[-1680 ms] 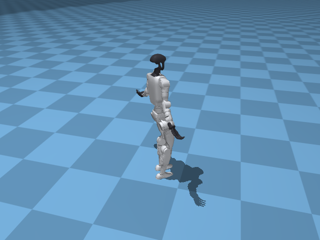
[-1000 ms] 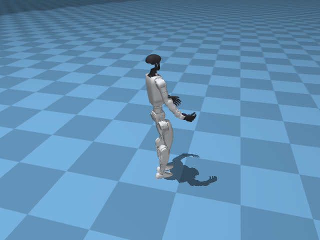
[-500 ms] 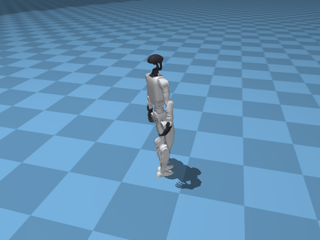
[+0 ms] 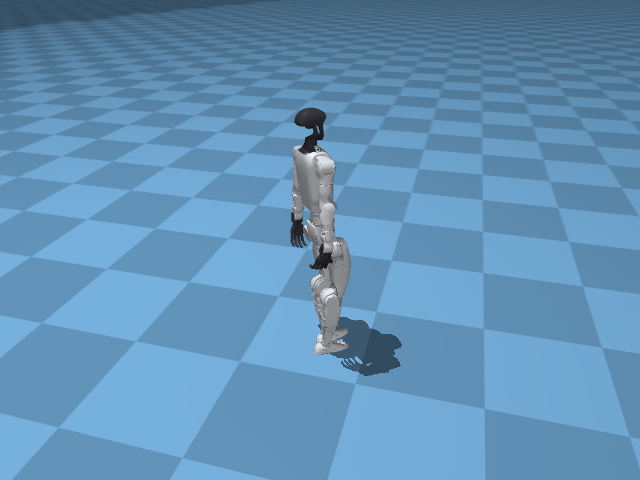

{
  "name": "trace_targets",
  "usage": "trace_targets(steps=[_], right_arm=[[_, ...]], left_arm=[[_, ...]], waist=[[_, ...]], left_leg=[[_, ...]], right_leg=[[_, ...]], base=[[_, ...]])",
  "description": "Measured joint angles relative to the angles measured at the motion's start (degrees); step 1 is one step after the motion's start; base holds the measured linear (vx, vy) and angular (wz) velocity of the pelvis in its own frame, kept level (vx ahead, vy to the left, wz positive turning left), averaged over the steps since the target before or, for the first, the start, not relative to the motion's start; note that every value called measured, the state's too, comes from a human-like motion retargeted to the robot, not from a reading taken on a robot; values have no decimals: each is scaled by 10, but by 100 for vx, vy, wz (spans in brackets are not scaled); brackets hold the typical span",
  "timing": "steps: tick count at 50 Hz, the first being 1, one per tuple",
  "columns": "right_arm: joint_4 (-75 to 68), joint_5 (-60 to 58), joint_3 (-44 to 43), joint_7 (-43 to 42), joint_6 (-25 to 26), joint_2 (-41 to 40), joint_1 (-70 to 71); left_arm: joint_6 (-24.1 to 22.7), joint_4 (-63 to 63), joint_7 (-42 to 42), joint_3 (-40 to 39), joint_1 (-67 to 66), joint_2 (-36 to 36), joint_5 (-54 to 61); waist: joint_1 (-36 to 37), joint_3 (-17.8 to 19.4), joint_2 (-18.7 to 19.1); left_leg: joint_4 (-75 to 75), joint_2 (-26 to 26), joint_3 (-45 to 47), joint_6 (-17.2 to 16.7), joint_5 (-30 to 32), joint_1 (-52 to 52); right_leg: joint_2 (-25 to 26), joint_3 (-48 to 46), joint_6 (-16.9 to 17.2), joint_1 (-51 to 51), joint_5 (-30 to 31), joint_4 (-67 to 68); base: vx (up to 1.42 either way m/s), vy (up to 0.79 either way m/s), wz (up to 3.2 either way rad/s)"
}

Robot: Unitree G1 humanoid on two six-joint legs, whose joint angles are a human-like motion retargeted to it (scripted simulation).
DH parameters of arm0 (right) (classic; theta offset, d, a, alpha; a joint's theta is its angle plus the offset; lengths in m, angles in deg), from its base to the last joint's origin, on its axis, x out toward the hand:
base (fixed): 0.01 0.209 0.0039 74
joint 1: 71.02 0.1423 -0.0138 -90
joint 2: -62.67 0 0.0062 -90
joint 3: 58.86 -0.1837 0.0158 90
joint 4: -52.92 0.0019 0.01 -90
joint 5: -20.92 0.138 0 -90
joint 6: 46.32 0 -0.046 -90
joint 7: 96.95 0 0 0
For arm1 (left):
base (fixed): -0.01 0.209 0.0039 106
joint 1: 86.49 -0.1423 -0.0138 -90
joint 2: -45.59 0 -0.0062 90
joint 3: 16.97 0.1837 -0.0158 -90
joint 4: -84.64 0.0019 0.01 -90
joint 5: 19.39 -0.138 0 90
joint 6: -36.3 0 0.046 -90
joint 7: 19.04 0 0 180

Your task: Dance

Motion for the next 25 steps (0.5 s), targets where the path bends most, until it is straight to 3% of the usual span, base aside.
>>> trace_targets(steps=[13,25], right_arm=[[2,-12,7,-6,8,4,1],[-1,-8,5,-9,8,5,1]], left_arm=[[5,5,10,30,8,-3,-2],[-3,11,-1,59,32,-10,-13]], waist=[[21,-5,9],[22,-5,7]], left_leg=[[4,8,35,1,-2,-4],[7,3,13,1,0,-4]], right_leg=[[4,32,-1,3,-1,0],[0,14,-2,7,-10,1]], base=[[6,1,-23],[1,1,20]])
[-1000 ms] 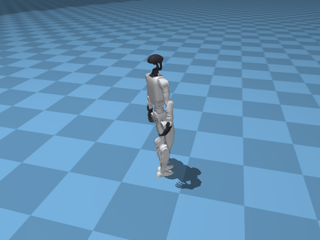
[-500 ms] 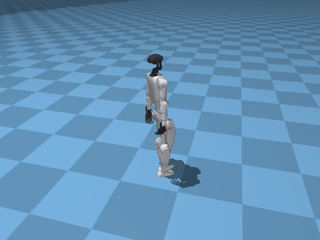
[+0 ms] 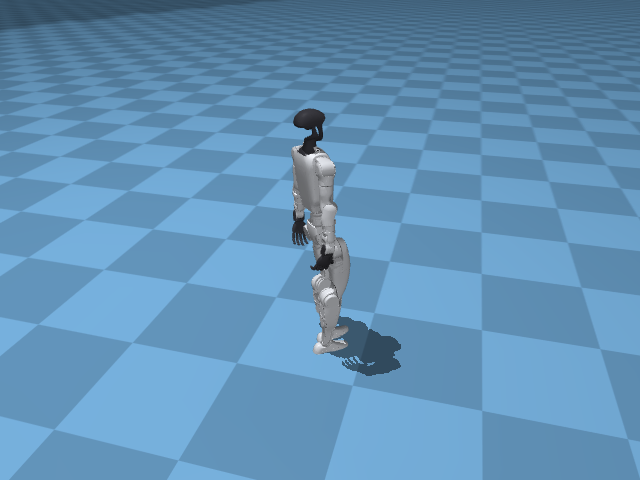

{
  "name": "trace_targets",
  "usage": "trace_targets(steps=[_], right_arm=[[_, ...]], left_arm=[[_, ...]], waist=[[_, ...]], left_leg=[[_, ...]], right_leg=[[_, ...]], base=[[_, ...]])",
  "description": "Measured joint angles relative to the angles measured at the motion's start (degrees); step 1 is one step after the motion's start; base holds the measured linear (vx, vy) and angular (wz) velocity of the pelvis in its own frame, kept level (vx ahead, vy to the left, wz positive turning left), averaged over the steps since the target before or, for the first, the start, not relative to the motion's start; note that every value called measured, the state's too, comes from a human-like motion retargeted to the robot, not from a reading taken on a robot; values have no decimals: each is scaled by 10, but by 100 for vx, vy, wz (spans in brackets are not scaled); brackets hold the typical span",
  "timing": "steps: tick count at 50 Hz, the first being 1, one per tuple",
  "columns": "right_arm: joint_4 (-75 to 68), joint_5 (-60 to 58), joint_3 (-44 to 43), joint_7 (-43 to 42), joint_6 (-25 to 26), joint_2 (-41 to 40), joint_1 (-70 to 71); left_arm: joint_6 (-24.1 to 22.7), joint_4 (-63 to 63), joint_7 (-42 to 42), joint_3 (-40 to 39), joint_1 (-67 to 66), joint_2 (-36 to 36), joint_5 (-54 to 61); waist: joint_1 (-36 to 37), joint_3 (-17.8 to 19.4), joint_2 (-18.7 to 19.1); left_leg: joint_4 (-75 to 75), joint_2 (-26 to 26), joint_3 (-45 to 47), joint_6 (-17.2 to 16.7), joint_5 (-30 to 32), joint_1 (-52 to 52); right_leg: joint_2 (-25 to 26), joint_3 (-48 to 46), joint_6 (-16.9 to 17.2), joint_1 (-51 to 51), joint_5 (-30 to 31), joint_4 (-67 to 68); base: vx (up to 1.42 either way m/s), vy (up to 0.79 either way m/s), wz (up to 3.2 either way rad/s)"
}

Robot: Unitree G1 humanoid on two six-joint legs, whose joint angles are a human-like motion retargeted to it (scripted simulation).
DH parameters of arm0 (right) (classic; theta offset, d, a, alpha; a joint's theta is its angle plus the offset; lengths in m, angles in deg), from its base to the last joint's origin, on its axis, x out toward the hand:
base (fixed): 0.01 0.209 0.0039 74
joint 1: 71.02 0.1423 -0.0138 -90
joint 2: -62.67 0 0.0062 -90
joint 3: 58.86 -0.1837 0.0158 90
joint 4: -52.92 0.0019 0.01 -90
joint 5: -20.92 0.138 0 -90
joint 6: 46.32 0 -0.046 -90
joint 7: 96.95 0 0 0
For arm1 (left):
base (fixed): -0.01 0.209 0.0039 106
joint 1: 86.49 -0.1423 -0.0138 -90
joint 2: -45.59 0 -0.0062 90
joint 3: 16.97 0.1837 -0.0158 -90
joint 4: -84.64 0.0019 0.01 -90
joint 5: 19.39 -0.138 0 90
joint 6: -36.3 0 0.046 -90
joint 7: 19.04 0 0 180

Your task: Dance

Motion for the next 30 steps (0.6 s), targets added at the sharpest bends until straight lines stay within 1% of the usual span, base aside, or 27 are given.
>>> trace_targets(steps=[5,11,21,26,30], right_arm=[[0,-10,7,-3,-1,1,1],[-2,-9,8,-7,0,1,2],[-8,4,-8,-15,0,-3,2],[-7,9,-11,-12,-4,-6,4],[-9,6,-4,-6,0,-4,8]], left_arm=[[2,3,-5,-4,3,3,18],[-6,1,-26,0,4,4,12],[-40,3,-109,6,11,0,27],[-57,12,-154,21,21,-6,32],[-63,17,-168,30,29,-8,28]], waist=[[-2,1,-1],[2,0,-4],[17,4,-16],[19,6,-20],[20,4,-21]], left_leg=[[0,2,-4,-2,-1,1],[1,0,-8,7,7,0],[7,-15,-33,31,26,-3],[7,-17,-38,33,28,-3],[6,-16,-35,33,28,-5]], right_leg=[[0,-4,0,2,-2,1],[-3,-10,0,2,-5,1],[-12,-20,2,8,-10,0],[-12,-24,1,9,-11,-1],[-12,-24,1,6,-10,0]], base=[[0,0,4],[0,0,0],[0,0,0],[0,0,0],[0,0,0]])
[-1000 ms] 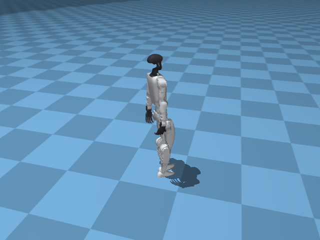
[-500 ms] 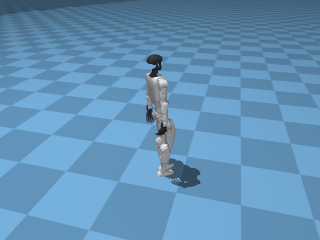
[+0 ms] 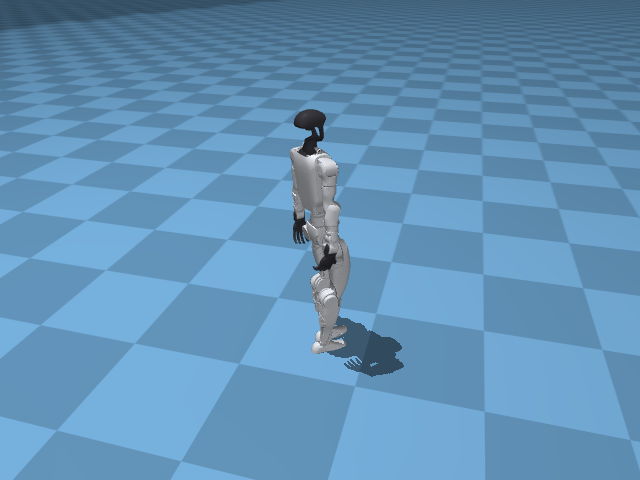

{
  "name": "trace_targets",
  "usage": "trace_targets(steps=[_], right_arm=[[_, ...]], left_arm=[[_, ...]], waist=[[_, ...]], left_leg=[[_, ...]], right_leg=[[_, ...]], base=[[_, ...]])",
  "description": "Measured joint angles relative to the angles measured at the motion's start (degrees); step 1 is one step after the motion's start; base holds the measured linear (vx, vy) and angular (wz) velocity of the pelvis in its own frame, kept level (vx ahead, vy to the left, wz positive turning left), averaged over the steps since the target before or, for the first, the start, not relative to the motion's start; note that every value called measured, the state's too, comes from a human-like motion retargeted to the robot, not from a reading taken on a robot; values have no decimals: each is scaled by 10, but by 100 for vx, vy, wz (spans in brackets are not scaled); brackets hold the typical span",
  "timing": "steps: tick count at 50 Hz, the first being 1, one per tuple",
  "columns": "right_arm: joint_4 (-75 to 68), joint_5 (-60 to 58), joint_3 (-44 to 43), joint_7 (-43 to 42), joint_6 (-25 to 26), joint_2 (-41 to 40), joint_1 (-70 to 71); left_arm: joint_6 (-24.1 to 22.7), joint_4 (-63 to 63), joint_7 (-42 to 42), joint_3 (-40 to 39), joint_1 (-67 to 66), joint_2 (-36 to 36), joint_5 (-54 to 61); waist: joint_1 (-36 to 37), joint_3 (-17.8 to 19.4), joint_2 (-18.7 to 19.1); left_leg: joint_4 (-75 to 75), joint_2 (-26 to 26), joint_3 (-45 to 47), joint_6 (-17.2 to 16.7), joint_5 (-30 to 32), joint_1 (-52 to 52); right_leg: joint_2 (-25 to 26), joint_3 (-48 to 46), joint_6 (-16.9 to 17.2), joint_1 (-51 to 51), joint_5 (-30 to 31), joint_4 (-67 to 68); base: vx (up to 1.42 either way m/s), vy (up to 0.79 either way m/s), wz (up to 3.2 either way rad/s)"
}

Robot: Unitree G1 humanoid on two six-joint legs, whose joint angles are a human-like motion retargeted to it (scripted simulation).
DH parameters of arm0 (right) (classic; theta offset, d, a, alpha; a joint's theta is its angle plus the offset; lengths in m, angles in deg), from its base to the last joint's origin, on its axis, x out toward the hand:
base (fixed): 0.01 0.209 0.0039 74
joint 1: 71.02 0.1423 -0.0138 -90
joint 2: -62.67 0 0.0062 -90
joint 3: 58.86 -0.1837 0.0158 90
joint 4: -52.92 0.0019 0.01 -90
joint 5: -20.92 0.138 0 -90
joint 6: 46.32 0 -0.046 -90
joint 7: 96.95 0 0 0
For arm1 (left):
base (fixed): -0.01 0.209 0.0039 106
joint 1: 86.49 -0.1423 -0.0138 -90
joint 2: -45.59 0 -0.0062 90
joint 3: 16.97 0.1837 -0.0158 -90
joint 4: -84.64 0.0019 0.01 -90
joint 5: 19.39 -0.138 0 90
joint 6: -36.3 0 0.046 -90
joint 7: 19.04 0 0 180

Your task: Dance

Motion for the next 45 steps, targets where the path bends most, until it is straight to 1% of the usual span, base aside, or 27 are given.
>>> trace_targets(steps=[13,25,38,45], right_arm=[[3,-13,17,-1,3,0,15],[3,-6,19,-3,3,2,15],[6,16,11,0,-8,6,15],[-4,17,15,4,-1,12,28]], left_arm=[[-3,-2,4,20,11,0,-27],[1,0,6,3,4,1,-19],[-8,-11,20,7,1,7,-8],[-5,-9,21,-3,1,7,-4]], waist=[[-17,-2,1],[-26,-3,4],[-22,7,8],[-26,15,11]], left_leg=[[2,-2,-10,2,1,0],[2,-2,-8,2,0,-1],[4,-4,-7,-1,-5,-25],[2,1,-5,-5,-7,-31]], right_leg=[[0,-10,-2,-1,1,1],[0,-5,-4,-4,2,2],[-5,4,-1,-29,1,6],[-5,8,1,-40,2,6]], base=[[0,0,0],[0,-1,0],[-5,-13,-4],[-12,3,-6]])
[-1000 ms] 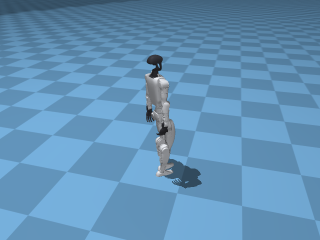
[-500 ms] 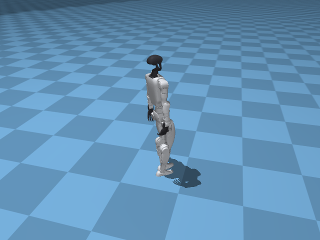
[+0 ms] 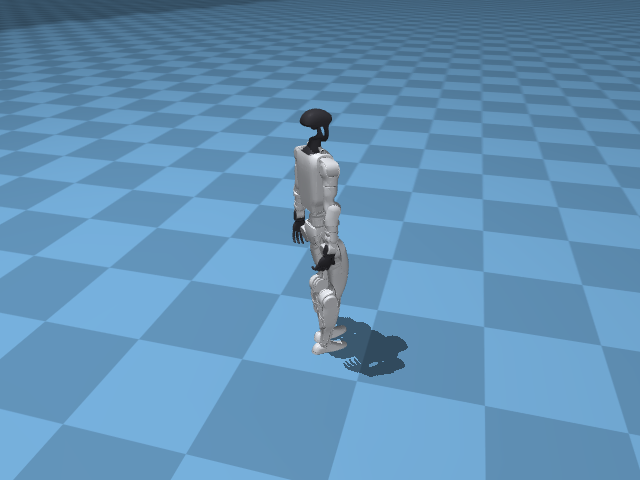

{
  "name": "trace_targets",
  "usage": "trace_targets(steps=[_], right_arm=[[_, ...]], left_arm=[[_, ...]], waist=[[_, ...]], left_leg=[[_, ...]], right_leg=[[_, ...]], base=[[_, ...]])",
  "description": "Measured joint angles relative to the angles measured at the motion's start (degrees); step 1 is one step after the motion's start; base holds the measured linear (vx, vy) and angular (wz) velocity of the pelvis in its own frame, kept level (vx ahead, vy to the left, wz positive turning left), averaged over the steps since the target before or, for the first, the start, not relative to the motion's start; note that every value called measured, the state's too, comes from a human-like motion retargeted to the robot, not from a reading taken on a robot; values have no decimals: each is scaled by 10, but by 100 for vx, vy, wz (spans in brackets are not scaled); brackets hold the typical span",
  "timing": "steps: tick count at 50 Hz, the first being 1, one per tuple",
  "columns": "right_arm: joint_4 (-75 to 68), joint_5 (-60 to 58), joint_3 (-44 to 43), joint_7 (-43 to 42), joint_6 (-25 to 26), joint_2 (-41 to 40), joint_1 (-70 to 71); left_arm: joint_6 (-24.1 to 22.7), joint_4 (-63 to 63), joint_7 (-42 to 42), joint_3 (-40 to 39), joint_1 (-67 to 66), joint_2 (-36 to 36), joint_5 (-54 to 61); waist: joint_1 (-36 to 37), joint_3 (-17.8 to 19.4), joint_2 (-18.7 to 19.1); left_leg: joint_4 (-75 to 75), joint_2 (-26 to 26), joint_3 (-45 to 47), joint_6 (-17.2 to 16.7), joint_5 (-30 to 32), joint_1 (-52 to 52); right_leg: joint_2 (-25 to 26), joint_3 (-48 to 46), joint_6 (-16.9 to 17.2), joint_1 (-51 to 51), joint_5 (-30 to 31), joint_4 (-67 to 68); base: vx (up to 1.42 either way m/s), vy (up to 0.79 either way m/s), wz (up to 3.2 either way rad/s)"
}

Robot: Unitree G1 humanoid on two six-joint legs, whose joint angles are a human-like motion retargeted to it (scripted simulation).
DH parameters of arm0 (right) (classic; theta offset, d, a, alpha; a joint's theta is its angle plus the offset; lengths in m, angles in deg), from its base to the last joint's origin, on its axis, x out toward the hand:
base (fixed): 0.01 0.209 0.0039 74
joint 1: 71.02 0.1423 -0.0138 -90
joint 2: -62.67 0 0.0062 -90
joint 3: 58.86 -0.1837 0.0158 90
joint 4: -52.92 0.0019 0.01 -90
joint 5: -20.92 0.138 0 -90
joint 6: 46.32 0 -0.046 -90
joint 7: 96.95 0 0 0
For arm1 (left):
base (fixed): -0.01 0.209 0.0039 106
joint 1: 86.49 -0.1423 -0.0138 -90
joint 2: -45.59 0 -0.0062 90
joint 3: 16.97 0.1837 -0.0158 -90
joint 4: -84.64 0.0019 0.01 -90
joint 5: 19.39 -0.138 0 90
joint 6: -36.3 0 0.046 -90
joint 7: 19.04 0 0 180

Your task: Dance

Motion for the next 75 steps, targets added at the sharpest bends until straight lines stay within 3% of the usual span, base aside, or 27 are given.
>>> trace_targets(steps=[45,65,75], right_arm=[[8,3,24,-13,2,-5,-1],[4,-4,24,-18,0,-2,-6],[3,3,21,-14,2,-4,-5]], left_arm=[[-3,-7,22,-31,-26,-1,1],[-7,-5,26,-2,-12,0,-6],[-4,-6,24,-29,-17,3,4]], waist=[[-41,-23,2],[-25,-17,-2],[-22,-16,-6]], left_leg=[[-3,7,0,5,6,6],[-2,3,-3,14,6,29],[4,8,0,18,7,23]], right_leg=[[8,-7,-1,2,-3,2],[8,-18,-7,16,-1,5],[9,-11,-8,8,0,9]], base=[[2,-1,2],[-3,4,-2],[-2,0,-3]])
